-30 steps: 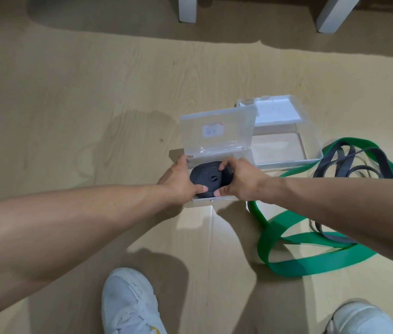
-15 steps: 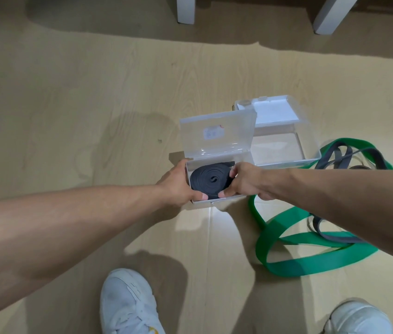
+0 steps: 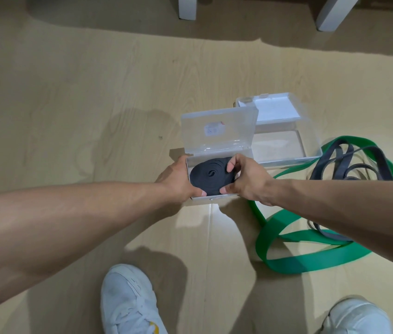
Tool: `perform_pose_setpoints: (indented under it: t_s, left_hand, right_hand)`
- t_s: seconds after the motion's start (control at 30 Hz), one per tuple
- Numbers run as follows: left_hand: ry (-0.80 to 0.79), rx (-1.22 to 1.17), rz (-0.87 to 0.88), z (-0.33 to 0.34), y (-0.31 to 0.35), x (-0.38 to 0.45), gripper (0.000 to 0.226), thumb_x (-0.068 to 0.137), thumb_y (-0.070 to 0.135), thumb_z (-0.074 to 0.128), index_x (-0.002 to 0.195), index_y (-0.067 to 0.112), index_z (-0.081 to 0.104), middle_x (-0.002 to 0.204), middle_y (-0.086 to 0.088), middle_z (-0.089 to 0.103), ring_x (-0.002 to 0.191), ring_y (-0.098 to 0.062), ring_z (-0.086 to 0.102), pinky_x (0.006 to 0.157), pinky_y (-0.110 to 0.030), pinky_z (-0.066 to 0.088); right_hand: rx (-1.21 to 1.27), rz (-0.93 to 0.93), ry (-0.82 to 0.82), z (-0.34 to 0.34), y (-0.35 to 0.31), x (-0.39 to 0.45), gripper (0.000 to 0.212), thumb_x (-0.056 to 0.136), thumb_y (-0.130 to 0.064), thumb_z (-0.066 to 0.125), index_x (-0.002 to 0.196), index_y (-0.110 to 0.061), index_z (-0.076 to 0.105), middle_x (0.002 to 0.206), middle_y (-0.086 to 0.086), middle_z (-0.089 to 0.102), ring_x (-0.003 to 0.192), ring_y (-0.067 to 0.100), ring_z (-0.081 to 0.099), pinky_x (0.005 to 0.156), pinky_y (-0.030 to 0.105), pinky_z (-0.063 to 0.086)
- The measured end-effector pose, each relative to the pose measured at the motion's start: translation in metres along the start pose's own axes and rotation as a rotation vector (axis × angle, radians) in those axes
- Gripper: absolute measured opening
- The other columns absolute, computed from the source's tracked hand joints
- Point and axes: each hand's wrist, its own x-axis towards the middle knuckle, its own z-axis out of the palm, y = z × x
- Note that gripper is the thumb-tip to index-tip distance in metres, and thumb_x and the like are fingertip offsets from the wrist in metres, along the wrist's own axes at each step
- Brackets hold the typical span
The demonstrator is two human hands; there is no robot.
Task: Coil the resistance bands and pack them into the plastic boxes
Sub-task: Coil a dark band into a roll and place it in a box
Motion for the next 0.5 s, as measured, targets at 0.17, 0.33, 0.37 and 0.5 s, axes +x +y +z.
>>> perform_pose_setpoints:
  t_s: [0.17, 0.33, 0.37, 0.5]
  left_hand:
    - [0.069, 0.052, -0.03, 0.0055, 0.0005, 0.001, 0.099, 0.06, 0.043, 0.093, 0.141, 0.024, 0.038, 0.13, 0.003, 0.061, 0.114, -0.026, 0.061, 0.094, -0.041, 0.053]
    - [0.049, 0.053, -0.037, -0.0001, 0.0016, 0.0033, 0.104, 0.062, 0.04, 0.094, 0.145, 0.023, 0.035, 0.133, 0.003, 0.059, 0.116, -0.024, 0.059, 0.089, -0.035, 0.049]
    - [0.044, 0.056, -0.041, -0.0003, 0.0017, 0.0034, 0.105, 0.063, 0.039, 0.094, 0.147, 0.023, 0.033, 0.134, 0.002, 0.058, 0.117, -0.025, 0.058, 0.089, -0.035, 0.048]
    - [0.047, 0.081, -0.064, 0.0021, 0.0025, 0.0026, 0.103, 0.064, 0.037, 0.092, 0.147, 0.022, 0.032, 0.133, -0.001, 0.058, 0.117, -0.028, 0.058, 0.093, -0.038, 0.051]
  right_hand:
    - [0.148, -0.003, 0.045, 0.0028, -0.003, 0.0014, 0.055, 0.065, 0.021, 0.079, 0.095, -0.016, 0.052, 0.097, 0.001, 0.056, 0.078, 0.022, 0.06, 0.054, 0.019, 0.051]
    - [-0.004, -0.079, 0.048, 0.0017, -0.0001, 0.003, 0.053, 0.068, 0.017, 0.078, 0.096, -0.021, 0.053, 0.107, 0.004, 0.062, 0.087, 0.03, 0.07, 0.063, 0.035, 0.06]
    - [-0.084, -0.102, 0.061, 0.002, 0.0005, 0.003, 0.053, 0.069, 0.014, 0.08, 0.098, -0.021, 0.053, 0.106, 0.003, 0.063, 0.088, 0.031, 0.071, 0.069, 0.038, 0.061]
    - [-0.255, -0.073, 0.056, -0.0039, -0.0056, 0.0073, 0.048, 0.068, 0.002, 0.087, 0.097, -0.016, 0.052, 0.104, 0.005, 0.067, 0.092, 0.03, 0.067, 0.064, 0.026, 0.05]
